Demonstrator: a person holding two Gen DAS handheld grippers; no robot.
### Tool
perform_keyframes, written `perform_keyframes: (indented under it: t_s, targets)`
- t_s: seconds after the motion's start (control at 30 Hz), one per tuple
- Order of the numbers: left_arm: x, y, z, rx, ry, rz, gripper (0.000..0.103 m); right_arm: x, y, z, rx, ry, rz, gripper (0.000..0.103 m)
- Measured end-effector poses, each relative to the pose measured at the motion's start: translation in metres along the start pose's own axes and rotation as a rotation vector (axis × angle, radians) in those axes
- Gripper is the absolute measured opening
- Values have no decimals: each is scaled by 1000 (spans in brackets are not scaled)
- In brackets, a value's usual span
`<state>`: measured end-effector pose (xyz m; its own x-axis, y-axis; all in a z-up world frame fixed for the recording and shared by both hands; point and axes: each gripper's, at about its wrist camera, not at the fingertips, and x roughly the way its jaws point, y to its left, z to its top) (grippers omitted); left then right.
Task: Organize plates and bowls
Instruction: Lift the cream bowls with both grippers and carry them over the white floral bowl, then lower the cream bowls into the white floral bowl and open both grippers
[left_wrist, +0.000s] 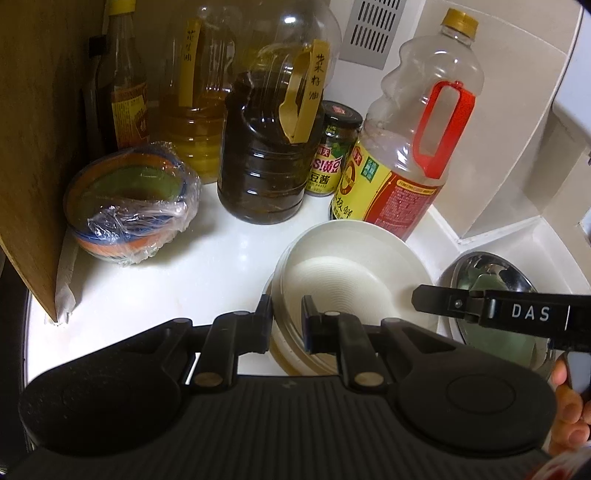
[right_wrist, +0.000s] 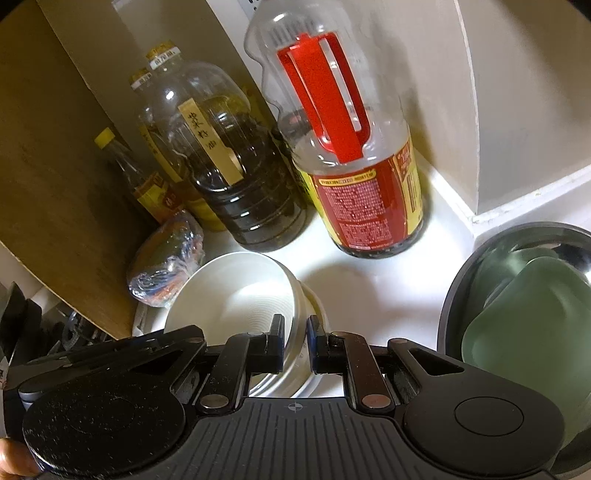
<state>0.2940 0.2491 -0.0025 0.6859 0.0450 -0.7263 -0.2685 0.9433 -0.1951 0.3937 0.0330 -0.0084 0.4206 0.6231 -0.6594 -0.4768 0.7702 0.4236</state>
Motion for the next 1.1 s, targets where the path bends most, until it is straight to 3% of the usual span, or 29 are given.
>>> perform_keyframes:
  t_s: [0.47,0.63,0.67,0.8,1.1]
  targets:
    - [10,2,0,-22,31,-6,14,8,-2,1,19,24,-13,13]
    - [3,4,-1,-16,7,-16,17,4,3,0,-18,7,-44,15]
    - [0,4,-1,-16,-1,-19,18,1,4,-1,-17,-5,-53,17]
    - [-20,7,-2,3,-43,-22,26,-14,4,-6,-13,-69,-85,46]
    - [-76,19,-28,75,-83,-13,31,-66,11,-46,25,-150,-113,50]
